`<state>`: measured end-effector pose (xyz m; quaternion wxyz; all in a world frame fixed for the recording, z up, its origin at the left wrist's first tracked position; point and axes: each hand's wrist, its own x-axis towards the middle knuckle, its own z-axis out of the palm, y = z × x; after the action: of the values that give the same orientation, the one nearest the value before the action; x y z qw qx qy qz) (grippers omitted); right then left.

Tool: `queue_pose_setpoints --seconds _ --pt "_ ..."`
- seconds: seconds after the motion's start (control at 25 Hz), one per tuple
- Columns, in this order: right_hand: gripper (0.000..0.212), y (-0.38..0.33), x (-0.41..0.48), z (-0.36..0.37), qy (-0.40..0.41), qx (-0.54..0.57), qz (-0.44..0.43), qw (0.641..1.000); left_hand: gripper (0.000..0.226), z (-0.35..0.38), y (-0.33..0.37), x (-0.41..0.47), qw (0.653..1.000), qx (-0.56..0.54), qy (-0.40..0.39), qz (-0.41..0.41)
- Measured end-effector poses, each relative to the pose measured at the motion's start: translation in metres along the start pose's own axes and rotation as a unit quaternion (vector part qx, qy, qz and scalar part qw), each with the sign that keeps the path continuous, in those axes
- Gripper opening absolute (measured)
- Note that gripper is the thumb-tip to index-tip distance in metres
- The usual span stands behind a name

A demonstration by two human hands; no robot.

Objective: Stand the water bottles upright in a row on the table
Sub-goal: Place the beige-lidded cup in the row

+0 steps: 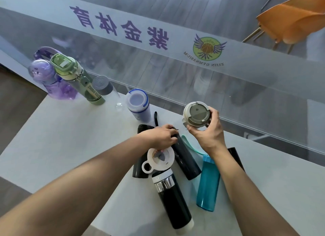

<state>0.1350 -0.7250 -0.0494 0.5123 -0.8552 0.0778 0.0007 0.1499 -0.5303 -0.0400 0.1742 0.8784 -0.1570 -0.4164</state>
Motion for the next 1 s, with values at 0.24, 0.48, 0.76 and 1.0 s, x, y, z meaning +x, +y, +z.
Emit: queue_pose_setpoints --seconds 0.24,0.48,0.76,1.0 --pt "0.082 -0.003 0.005 0.015 -0.042 -0.010 -0.003 0.999 0.051 0.019 -0.005 -0.018 0.998 -0.039 0.045 -0.033" --pt "0.085 0.001 0.002 0.035 -0.061 -0.021 0.003 0.998 0.054 0.032 -0.011 -0.036 0.993 -0.081 0.063 -0.051" --pt "0.083 -0.008 -0.003 0.060 -0.067 -0.029 -0.004 0.997 0.053 0.043 -0.022 -0.046 0.989 -0.105 0.085 -0.060" --pt "0.080 -0.009 -0.011 0.062 -0.028 -0.032 0.014 0.999 0.053 0.047 -0.025 -0.052 0.987 -0.118 0.083 -0.064"
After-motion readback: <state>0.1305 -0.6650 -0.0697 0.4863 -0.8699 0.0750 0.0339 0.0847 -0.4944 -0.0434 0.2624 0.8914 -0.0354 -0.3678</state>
